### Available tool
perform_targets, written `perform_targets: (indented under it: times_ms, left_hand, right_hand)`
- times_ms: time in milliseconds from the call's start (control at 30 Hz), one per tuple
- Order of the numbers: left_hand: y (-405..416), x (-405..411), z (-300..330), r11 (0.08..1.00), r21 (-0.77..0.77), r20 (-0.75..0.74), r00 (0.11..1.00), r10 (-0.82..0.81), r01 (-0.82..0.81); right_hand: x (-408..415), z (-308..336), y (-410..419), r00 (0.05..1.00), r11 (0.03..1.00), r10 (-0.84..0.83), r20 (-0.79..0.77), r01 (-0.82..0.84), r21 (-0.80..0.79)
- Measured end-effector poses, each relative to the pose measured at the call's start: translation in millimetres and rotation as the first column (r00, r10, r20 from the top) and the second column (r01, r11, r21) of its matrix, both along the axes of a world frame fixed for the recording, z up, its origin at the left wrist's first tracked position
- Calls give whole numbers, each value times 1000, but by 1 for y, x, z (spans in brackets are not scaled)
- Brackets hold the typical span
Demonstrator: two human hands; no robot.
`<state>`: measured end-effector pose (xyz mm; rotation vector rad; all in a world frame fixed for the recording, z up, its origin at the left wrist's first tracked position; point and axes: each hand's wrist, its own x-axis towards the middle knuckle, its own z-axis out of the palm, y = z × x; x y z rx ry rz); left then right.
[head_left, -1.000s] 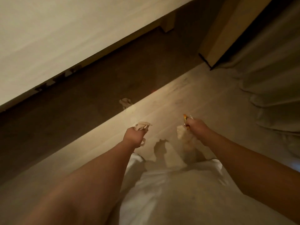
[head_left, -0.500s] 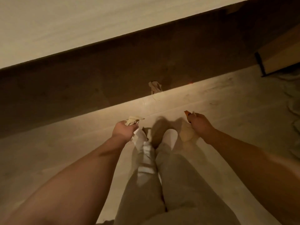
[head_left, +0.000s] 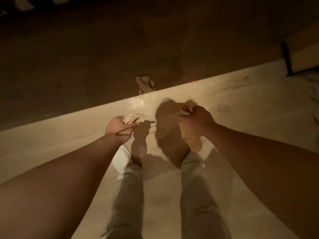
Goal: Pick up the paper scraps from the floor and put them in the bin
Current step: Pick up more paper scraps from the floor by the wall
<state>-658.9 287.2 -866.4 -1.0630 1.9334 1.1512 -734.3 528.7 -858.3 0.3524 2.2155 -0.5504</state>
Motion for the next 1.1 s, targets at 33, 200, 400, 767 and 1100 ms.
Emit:
perform_targets:
  times_ms: [33, 200, 400, 767, 1100]
  left_hand:
    - [11, -11, -11, 1000, -11, 3, 1000, 12, -12]
    - [72, -70, -83, 972, -195, -36, 989, -144, 134]
    - [99, -107, -205, 939, -298, -63, 978, -201, 173]
    - [56, -169, -388, 810, -498, 259, 945, -201, 309]
    - [103, -126, -390, 843, -515, -161, 948, -274, 156]
  right_hand:
    - [-11, -11, 12, 1000, 1000, 9, -2, -9, 11]
    - [-67, -89, 73, 986, 991, 93, -137, -79, 106]
    - [-118, -220, 115, 980, 985, 119, -162, -96, 140]
    - [-192, -397, 113, 938, 965, 259, -232, -240, 104]
    - [-176, -412, 118, 899, 969, 214, -383, -148, 196]
